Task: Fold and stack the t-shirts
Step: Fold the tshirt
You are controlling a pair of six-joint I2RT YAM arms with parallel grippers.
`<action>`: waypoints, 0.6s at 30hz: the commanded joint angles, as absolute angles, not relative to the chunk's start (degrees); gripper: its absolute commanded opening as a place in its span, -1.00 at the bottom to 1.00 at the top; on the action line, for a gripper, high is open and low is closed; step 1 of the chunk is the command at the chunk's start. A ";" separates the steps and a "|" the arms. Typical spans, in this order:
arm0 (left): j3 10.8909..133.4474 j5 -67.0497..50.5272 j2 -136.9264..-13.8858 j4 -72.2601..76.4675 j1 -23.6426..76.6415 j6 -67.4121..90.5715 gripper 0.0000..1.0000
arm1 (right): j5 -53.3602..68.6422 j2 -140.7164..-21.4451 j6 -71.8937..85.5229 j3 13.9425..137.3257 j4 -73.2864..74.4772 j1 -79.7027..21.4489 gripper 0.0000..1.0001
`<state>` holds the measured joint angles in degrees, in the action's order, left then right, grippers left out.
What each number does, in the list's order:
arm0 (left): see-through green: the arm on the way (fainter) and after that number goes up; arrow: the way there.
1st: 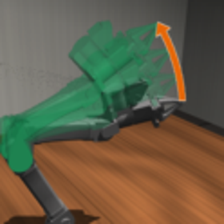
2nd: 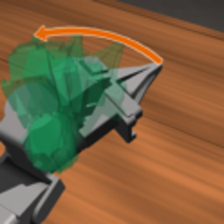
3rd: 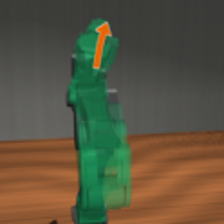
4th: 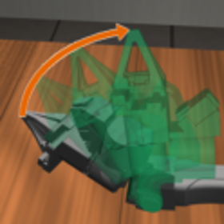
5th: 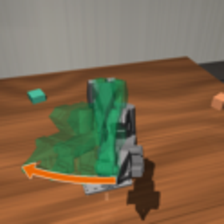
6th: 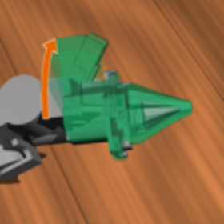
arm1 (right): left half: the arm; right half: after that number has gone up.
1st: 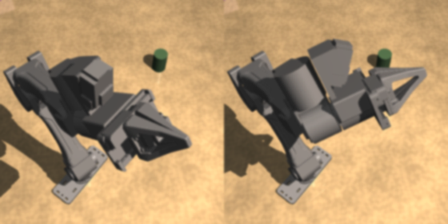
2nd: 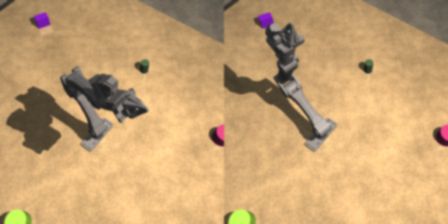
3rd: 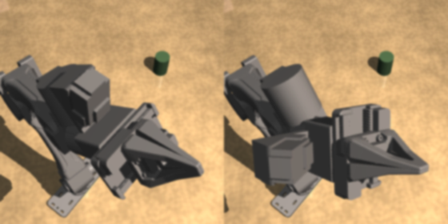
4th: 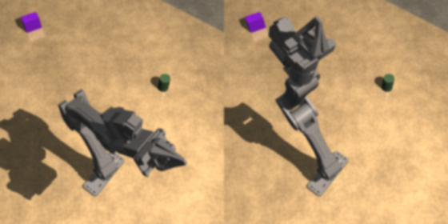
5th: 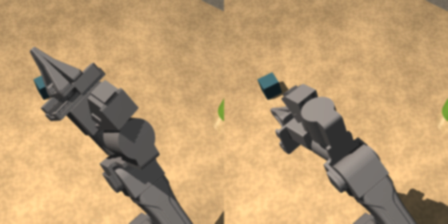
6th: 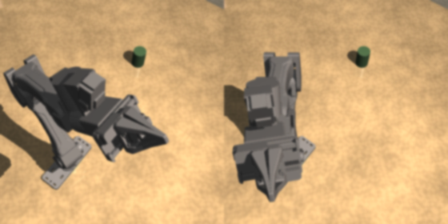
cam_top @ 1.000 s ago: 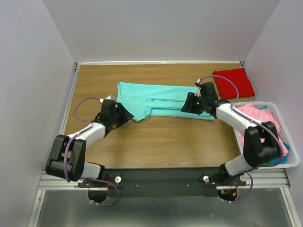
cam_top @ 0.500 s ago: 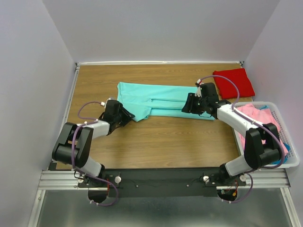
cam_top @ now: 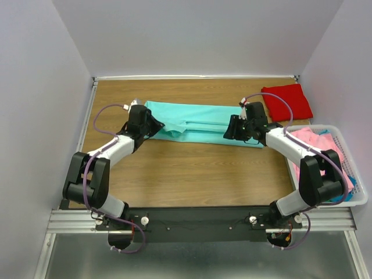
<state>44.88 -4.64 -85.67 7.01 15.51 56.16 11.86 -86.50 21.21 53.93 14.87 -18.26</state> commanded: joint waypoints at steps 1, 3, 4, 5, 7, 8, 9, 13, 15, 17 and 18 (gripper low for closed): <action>50.96 -2.37 -88.84 2.64 15.65 50.37 -1.00 | 11.25 -87.63 20.04 54.05 14.41 -18.19 0.09; 54.66 -3.07 -91.39 2.29 15.64 48.96 -1.00 | 11.60 -87.71 19.60 54.23 14.33 -18.19 0.09; 55.97 -3.42 -94.10 2.02 15.64 47.65 -0.97 | 11.69 -87.80 19.08 54.32 14.41 -18.19 0.09; 58.60 -3.95 -95.52 1.76 15.56 47.03 -0.92 | 11.78 -87.63 18.90 54.23 14.41 -18.19 0.09; 61.33 -4.74 -99.38 1.58 15.64 45.45 -0.78 | 11.69 -87.63 18.28 54.14 14.50 -18.19 0.09; 62.74 -4.75 -100.54 1.32 15.56 45.18 -0.71 | 11.69 -87.45 18.02 54.14 14.50 -18.11 0.09; 65.28 -4.75 -101.59 1.14 15.64 44.83 -0.51 | 11.86 -87.45 17.76 54.14 14.59 -18.19 0.09; 72.92 -3.52 -106.78 -1.66 15.64 42.11 0.13 | 11.08 -87.28 16.79 54.32 14.68 -18.19 0.10; 74.87 -3.34 -107.92 -2.46 15.56 41.40 0.25 | 10.46 -87.45 17.05 54.40 14.68 -18.19 0.09; 76.81 -2.73 -108.63 -2.55 15.64 40.96 0.25 | 9.06 -87.63 17.66 54.49 14.68 -18.19 0.09; 77.34 -2.46 -108.72 -2.46 15.56 40.78 0.26 | 8.53 -87.80 18.71 54.58 14.68 -18.19 0.09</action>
